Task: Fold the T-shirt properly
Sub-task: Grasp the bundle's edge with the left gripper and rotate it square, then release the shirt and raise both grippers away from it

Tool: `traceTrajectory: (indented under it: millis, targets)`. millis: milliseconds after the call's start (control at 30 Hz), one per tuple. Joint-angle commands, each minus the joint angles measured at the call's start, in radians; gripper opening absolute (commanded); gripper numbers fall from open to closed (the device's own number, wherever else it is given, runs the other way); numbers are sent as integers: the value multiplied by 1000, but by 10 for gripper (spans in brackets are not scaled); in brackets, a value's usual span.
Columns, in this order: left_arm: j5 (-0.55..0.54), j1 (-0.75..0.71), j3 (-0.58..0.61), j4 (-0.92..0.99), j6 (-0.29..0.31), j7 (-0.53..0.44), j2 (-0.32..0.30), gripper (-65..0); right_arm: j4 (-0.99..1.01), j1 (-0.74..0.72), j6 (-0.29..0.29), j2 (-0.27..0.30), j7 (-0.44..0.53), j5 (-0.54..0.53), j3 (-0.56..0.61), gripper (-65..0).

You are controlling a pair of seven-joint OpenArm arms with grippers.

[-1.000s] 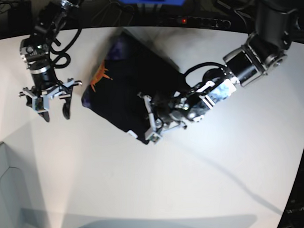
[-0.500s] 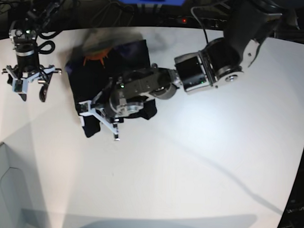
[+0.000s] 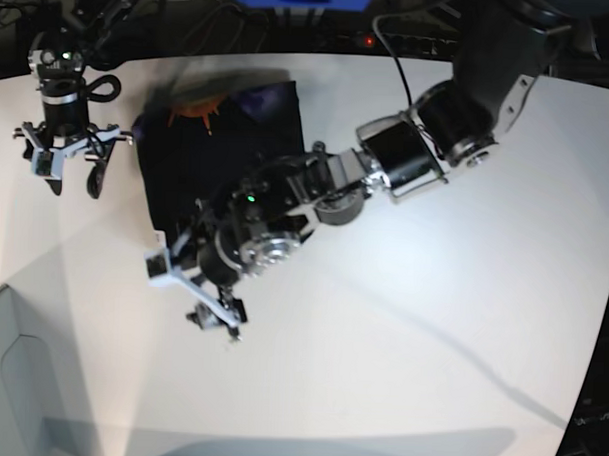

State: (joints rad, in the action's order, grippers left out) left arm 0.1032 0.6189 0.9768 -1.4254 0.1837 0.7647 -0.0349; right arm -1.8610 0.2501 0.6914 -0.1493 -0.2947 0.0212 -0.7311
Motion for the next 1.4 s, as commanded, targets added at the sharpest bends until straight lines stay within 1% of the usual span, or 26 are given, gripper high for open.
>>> traceTrajectory:
  millis: [0, 67, 167, 300, 400, 467, 567, 667, 800, 900, 967, 1033, 1100, 1200, 1367]
  targets:
    - [14, 9, -63, -70, -19, -20, -9, -218, -27, -4, 7, -3, 22, -16, 2, -277]
    - [14, -38, -198, -194, -19, -20, -56, -218, -58, 2, 7, -8, 22, -19, 15, -300]
    - [7, -152, -404, -315, -17, -23, -133, -218, -110, 48, 7, -8, 21, -20, 64, -356]
    - [5, -339, -666, -400, -13, -26, -219, -218, -144, 130, 7, -8, 25, -20, 193, -475]
    - [3, -479, -836, -414, -13, -29, -256, -218, -142, 183, 7, -8, 30, -20, 268, -565]
    - [2, -560, -939, -412, -13, -29, -259, -218, -134, 209, 7, -8, 30, -20, 296, -601]
    - [2, -650, -1065, -409, -11, -29, -248, -218, -105, 234, 7, -8, 32, -20, 318, -612]
    - [-13, -706, -1166, -410, -11, -27, -225, -218, -24, 228, 7, -8, 32, -20, 313, -612]
    - [-124, -736, -1278, -415, -10, -18, -224, -218, 65, 205, 7, -8, 35, -20, 311, -612]
    - [-213, -750, -1350, -417, -10, -17, -227, -218, 94, 193, 7, -8, 35, -20, 311, -613]
    - [-251, -770, -1386, -417, -10, 11, -227, -218, 68, 193, 7, -8, 35, -20, 311, -614]
    - [-282, -779, -1412, -417, -10, 43, -227, -218, -7, 199, 7, -8, 35, -20, 304, -615]
    - [-313, -790, -1446, -417, -8, 71, -224, -219, -85, 209, 7, -8, 35, -31, 278, -615]
    - [-385, -813, -1493, -417, -8, 101, -222, -219, -125, 209, 7, -8, 32, -100, 229, -613]
    - [-506, -870, -1590, -417, -8, 114, -222, -220, -22, 186, 7, -8, 30, -112, 150, -613]
